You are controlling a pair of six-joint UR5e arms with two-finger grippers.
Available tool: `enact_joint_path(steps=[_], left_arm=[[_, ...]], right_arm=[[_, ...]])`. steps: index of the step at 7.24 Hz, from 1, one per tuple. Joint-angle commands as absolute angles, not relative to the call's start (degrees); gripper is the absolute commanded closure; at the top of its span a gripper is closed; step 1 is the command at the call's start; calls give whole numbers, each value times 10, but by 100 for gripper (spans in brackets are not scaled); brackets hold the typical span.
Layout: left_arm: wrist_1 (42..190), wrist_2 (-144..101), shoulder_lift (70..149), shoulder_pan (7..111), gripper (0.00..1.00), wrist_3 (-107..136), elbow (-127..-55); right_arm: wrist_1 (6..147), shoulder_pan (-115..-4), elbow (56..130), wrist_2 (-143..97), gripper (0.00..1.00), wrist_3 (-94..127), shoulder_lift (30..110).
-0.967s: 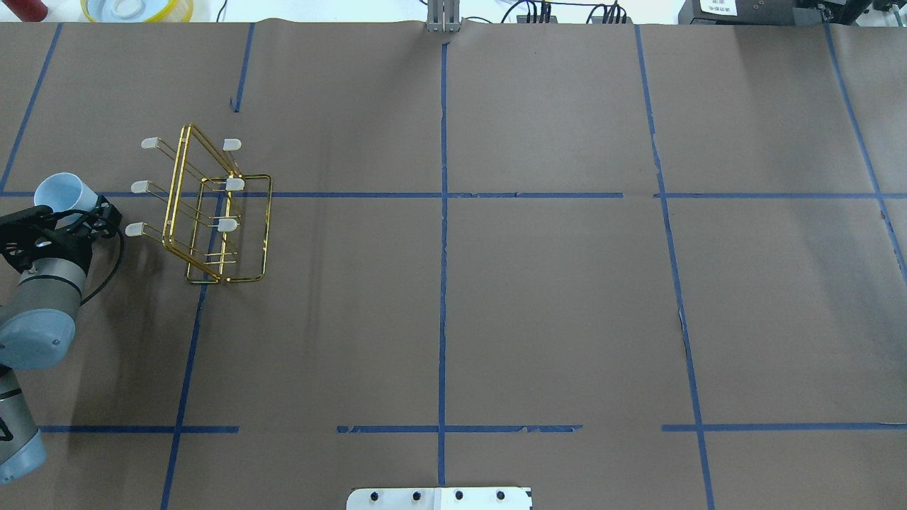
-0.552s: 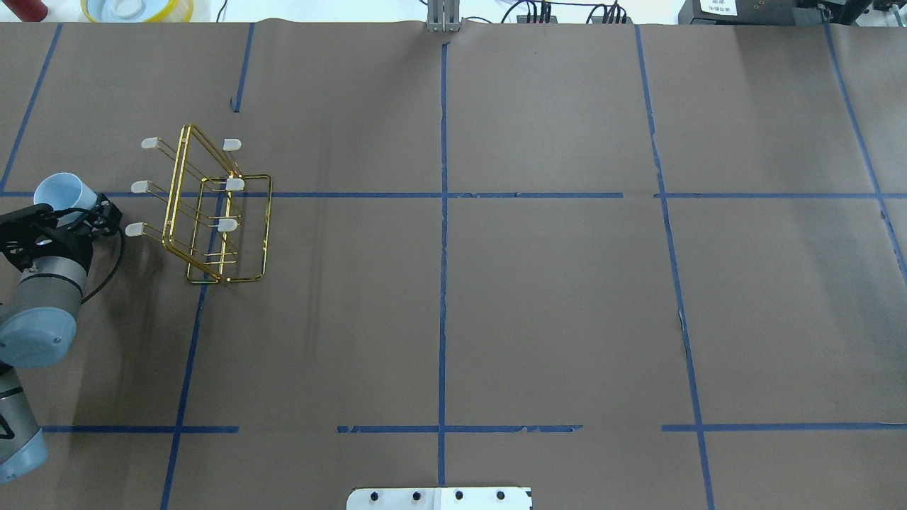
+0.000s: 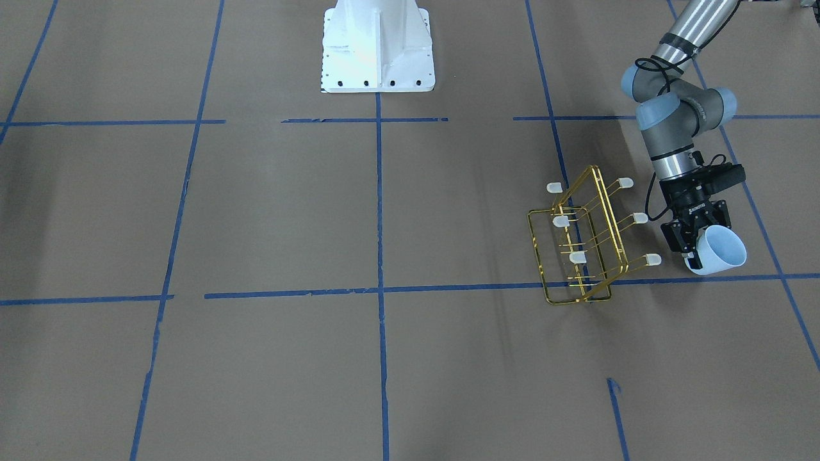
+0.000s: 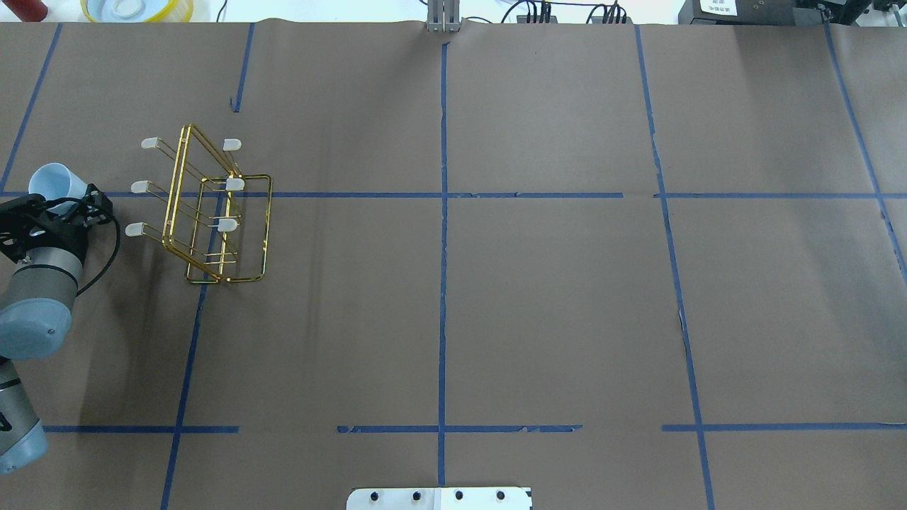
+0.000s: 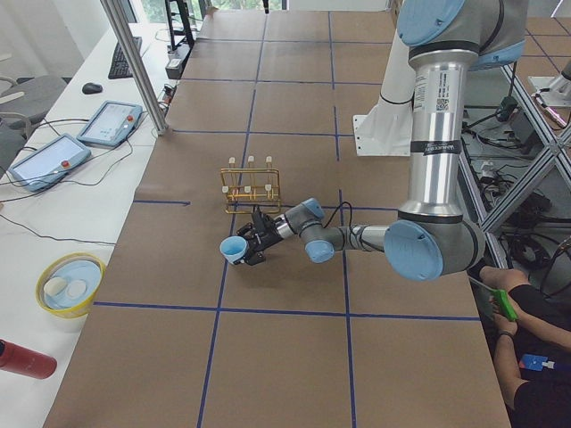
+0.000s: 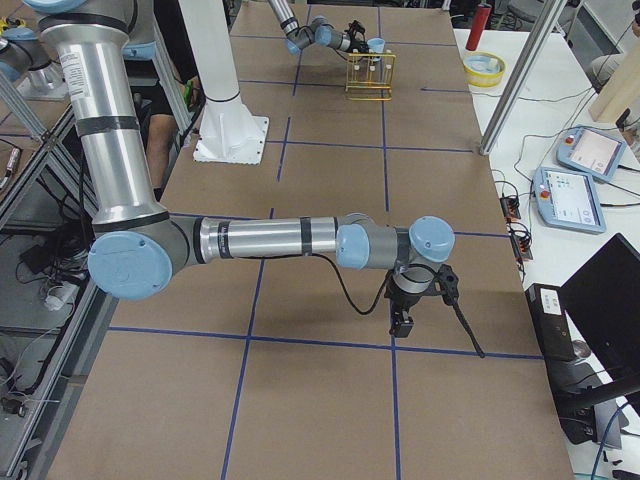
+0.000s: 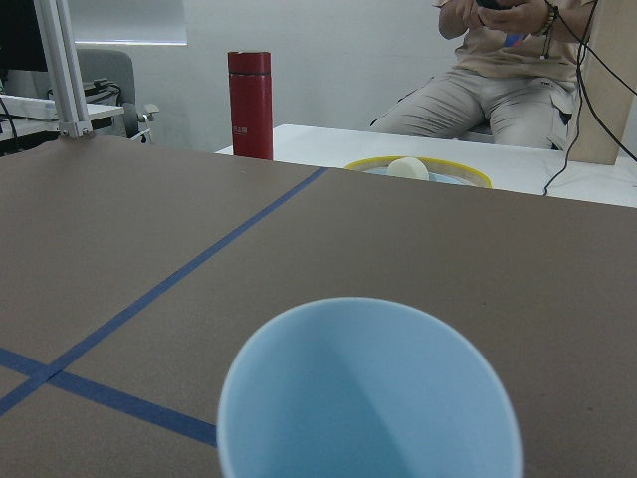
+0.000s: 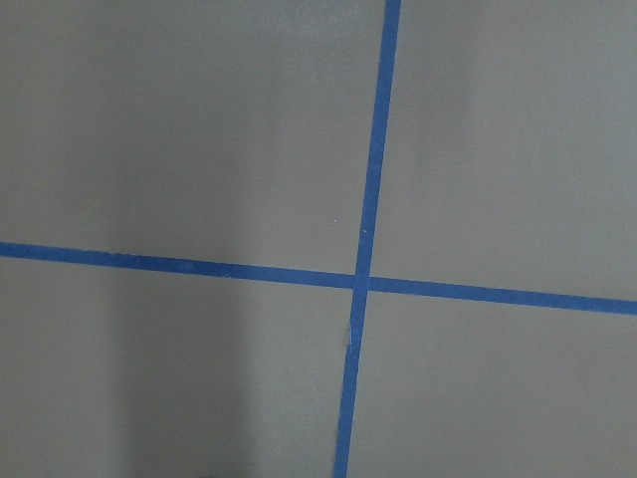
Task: Hang cup on cup holder
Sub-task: 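Lift the cup with the left gripper and tilt it sideways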
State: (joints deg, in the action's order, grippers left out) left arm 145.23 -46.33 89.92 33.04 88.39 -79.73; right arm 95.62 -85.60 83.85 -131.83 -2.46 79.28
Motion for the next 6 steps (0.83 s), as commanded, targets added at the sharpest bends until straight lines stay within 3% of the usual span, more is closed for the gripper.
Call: enact_joint_path(steps=[1, 3, 6], left_arm=[[1455, -494, 893, 358, 93, 857, -836], [1467, -554, 849, 405, 100, 807, -914], [1655, -607, 783, 408, 100, 812, -966]], right_arm=[[956, -856, 838, -1318, 0, -25, 793], [956, -856, 838, -1318, 0, -25, 793], [956, -856, 838, -1318, 0, -25, 793]])
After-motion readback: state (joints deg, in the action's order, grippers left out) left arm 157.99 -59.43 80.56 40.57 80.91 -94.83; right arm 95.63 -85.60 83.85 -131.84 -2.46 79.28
